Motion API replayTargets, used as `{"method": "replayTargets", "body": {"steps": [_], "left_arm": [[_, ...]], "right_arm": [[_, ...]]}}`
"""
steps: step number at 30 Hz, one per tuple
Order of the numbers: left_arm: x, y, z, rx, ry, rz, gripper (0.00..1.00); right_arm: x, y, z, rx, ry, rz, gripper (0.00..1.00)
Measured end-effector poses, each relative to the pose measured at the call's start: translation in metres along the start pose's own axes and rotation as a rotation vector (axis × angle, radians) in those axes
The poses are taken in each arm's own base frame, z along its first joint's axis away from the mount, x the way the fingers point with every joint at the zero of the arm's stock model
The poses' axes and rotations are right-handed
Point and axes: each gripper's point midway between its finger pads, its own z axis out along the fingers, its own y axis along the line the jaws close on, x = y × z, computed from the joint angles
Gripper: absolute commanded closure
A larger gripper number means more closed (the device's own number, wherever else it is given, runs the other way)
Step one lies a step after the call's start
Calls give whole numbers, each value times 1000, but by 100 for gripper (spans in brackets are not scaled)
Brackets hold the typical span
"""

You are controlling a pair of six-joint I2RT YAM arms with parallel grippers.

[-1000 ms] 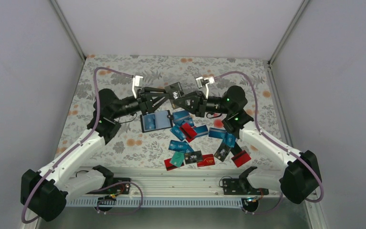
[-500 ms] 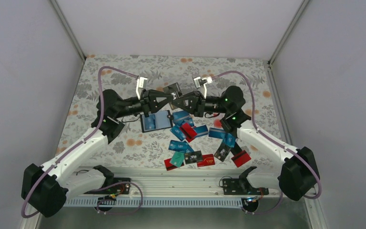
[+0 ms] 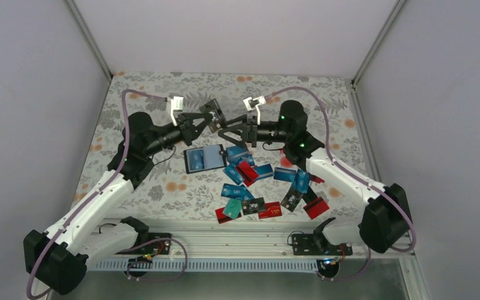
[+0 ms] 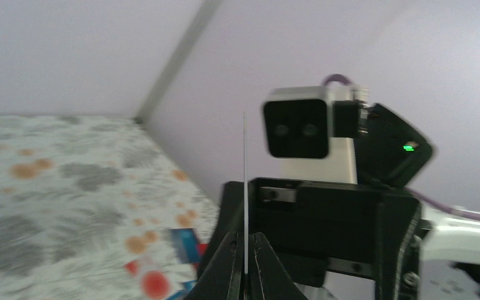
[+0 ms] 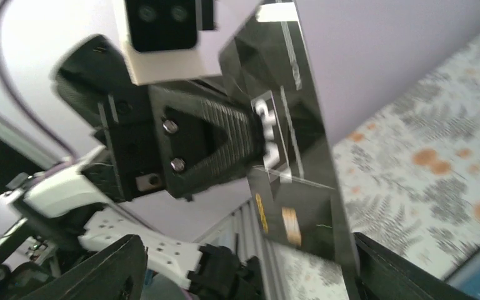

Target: Put the credit cards into the card holder

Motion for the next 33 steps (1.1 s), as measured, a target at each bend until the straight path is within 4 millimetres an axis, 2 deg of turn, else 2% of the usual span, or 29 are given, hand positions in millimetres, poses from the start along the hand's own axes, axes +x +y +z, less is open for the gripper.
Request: {"method": "replayTargets", "body": {"steps": [3,6,8,9,11,15,17,20,24,33], "left_arm": [[-4,44,-12,-168,-30,-10,98],[8,93,-30,-320,-38,-57,98],[28,131,-47,-419,-27,-113,98],[35,140,-51,-443,-21,-132,97],[60,174,-69,-518,-4,-211,98],[100,219,-97,-607,17,-361,98],[116,231,-103,-624,34,-417,98],[129,237,-100,-605,60,-455,98],[138,240,-95,-562,78,-472,98],[156,248,-86,-506,134,-518,98]], "right_arm": [[9,-32,9,84,47,43,23],[29,-70,18,165,122,115,27],[48,-102,28,223,190,178,29],[56,-113,32,241,217,198,30],[79,-141,43,289,289,252,32],[127,-180,53,385,409,334,37],[147,-199,51,454,454,366,39],[159,-216,44,536,483,377,44],[155,-232,39,607,476,359,50],[140,-262,10,685,422,381,65]]}}
